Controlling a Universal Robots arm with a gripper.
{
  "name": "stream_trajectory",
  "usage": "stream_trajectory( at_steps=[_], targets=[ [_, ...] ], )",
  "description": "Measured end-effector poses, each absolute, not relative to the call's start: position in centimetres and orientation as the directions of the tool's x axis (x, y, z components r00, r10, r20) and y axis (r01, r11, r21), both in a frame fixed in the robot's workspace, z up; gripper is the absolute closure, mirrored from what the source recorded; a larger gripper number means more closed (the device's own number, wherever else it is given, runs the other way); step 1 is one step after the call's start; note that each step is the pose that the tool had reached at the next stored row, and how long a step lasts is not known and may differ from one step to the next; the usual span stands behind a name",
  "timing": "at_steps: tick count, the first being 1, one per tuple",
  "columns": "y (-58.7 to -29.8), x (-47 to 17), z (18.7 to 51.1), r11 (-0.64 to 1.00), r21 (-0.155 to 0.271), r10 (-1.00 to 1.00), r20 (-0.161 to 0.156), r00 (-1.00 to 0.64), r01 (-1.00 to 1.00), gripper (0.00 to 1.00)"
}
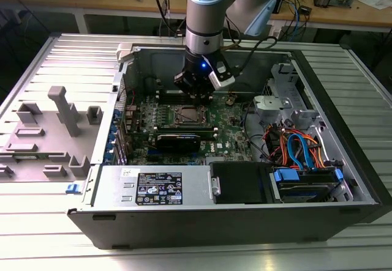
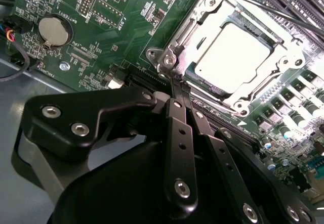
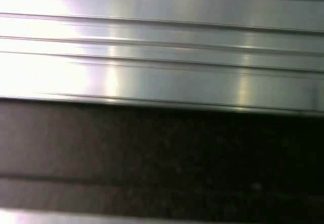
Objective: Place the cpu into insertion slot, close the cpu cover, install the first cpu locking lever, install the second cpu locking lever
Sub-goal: 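Install the first cpu locking lever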
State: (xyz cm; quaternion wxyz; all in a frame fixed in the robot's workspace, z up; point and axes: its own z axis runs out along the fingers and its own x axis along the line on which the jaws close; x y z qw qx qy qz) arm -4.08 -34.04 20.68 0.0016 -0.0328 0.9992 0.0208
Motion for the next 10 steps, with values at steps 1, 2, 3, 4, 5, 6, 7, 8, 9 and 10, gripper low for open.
stream_trajectory(
  at_steps=[1, 2, 3, 4, 5, 6, 7, 8, 9, 10],
  targets=[
    [-34.05, -4.08, 20.68, 0.997, 0.042, -0.066, -0.005, -0.998, -0.066, 0.89],
    [-34.06, -4.08, 20.69, 0.997, 0.041, -0.066, -0.004, -0.998, -0.066, 0.89],
    [-34.07, -4.08, 20.69, 0.997, 0.041, -0.066, -0.004, -0.998, -0.066, 0.89],
    [-34.09, -4.08, 20.69, 0.997, 0.041, -0.066, -0.004, -0.998, -0.066, 0.89],
    [-34.14, -4.08, 20.69, 0.997, 0.041, -0.066, -0.004, -0.998, -0.066, 0.89],
    [-34.22, -4.07, 20.69, 0.997, 0.041, -0.066, -0.004, -0.998, -0.066, 0.89],
    [-34.27, -4.08, 20.69, 0.997, 0.041, -0.066, -0.004, -0.998, -0.066, 0.89],
    [-34.29, -4.08, 20.68, 0.997, 0.041, -0.066, -0.005, -0.998, -0.066, 0.89],
    [-34.29, -4.08, 20.69, 0.997, 0.041, -0.065, -0.004, -0.998, -0.066, 0.89],
    [-34.30, -4.08, 20.69, 0.997, 0.041, -0.065, -0.004, -0.998, -0.066, 0.89]
  ],
)
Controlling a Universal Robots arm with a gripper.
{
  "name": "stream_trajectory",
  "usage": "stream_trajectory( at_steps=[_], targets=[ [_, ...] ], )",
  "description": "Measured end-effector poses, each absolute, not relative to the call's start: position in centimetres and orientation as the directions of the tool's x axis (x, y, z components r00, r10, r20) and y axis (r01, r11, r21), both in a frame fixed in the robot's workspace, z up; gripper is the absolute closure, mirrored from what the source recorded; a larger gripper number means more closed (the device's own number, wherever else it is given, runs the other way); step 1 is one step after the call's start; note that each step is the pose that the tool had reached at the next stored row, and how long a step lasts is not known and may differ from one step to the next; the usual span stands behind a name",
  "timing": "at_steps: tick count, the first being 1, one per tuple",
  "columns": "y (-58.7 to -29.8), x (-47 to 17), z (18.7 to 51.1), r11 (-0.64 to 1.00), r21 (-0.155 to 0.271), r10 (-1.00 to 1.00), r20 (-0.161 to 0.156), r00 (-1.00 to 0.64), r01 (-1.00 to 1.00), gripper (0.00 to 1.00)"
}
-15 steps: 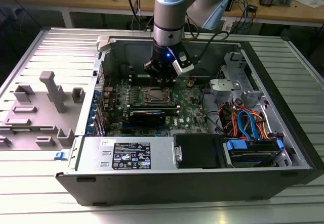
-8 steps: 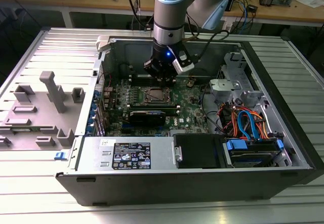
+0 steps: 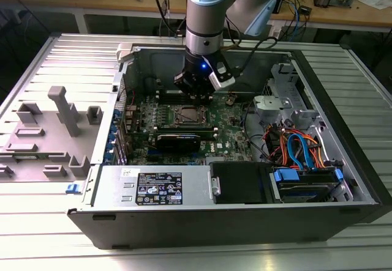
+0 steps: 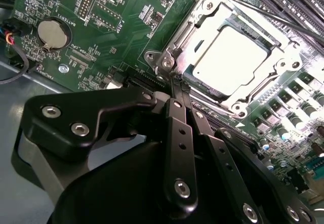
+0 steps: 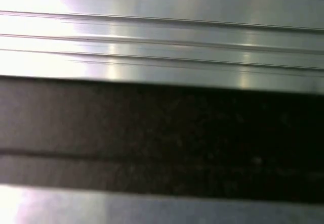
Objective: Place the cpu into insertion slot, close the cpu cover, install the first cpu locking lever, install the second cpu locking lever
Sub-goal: 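Install the first cpu locking lever, then install the second cpu locking lever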
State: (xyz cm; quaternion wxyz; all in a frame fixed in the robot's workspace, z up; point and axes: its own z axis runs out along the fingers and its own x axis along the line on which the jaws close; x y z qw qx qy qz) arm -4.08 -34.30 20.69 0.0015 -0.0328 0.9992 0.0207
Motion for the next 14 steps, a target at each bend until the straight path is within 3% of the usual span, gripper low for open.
stream_trajectory(
  at_steps=[14],
  targets=[
    [-34.85, -4.08, 20.69, 0.997, 0.041, -0.066, -0.004, -0.998, -0.066, 0.89]
  ],
)
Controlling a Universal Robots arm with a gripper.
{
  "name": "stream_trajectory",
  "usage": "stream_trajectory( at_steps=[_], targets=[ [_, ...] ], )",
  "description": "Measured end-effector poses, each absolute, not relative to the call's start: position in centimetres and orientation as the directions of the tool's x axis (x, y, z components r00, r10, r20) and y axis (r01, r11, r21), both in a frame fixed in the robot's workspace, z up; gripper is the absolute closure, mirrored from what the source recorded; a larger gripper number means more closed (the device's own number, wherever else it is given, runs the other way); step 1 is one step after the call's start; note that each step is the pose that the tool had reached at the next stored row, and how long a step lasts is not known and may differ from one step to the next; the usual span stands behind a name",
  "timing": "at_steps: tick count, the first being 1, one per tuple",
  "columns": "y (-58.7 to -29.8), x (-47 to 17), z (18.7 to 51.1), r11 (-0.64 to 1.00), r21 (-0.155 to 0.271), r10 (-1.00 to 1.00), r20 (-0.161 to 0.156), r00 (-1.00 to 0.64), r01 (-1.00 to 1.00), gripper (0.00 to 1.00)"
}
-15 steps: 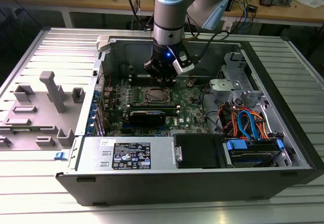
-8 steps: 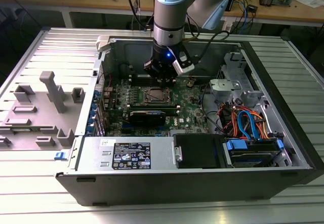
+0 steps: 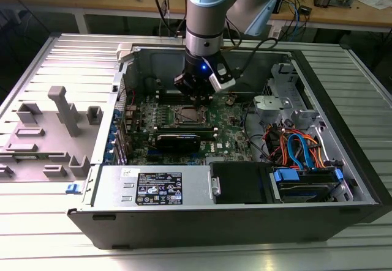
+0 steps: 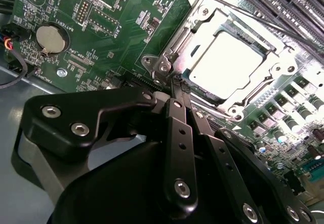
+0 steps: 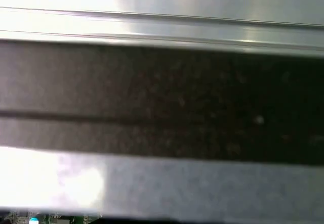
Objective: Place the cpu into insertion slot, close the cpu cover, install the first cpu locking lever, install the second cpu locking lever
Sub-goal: 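Install the second cpu locking lever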
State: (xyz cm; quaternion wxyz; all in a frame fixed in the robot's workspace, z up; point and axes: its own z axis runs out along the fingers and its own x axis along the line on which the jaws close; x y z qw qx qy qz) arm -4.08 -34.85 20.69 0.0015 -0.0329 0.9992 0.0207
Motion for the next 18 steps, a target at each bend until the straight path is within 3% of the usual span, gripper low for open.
stream_trajectory(
  at_steps=[18],
  targets=[
    [-36.1, -4.1, 21.7, 0.998, 0.020, -0.066, -0.003, -0.998, -0.066, 0.89]
  ],
)
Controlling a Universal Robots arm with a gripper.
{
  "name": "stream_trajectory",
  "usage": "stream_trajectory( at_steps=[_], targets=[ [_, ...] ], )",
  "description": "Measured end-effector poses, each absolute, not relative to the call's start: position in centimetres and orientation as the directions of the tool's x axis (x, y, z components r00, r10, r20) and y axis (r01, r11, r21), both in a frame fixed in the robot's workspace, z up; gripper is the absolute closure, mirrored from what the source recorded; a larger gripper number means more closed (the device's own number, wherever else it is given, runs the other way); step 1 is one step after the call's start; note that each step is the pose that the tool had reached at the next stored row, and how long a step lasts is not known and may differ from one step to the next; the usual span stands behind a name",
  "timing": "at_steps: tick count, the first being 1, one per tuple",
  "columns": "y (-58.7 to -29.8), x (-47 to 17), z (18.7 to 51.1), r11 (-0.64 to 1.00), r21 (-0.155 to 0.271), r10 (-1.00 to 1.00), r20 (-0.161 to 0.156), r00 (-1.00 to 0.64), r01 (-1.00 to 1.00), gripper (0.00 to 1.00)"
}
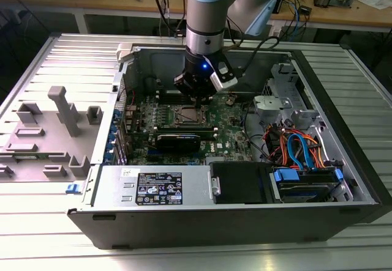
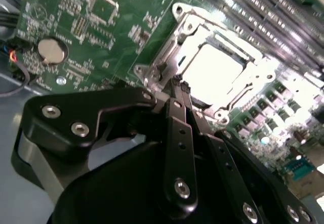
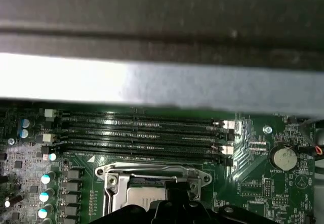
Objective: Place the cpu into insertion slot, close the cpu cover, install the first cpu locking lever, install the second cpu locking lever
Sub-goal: 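Install the second cpu locking lever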
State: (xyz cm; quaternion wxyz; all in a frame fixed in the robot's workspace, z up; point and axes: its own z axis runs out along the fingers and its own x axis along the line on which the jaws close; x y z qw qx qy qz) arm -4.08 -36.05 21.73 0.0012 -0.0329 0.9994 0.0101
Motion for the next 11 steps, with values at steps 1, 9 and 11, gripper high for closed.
stream_trajectory(
  at_steps=[1, 9, 11],
  targets=[
    [-36.3, -4.1, 21.7, 0.998, 0.020, -0.066, -0.003, -0.998, -0.066, 0.89],
    [-37.7, -4.1, 21.8, 0.998, 0.020, -0.066, -0.003, -0.998, -0.066, 0.89],
    [-37.8, -4.1, 22.4, 0.998, 0.020, -0.066, -0.003, -0.998, -0.066, 0.89]
  ],
)
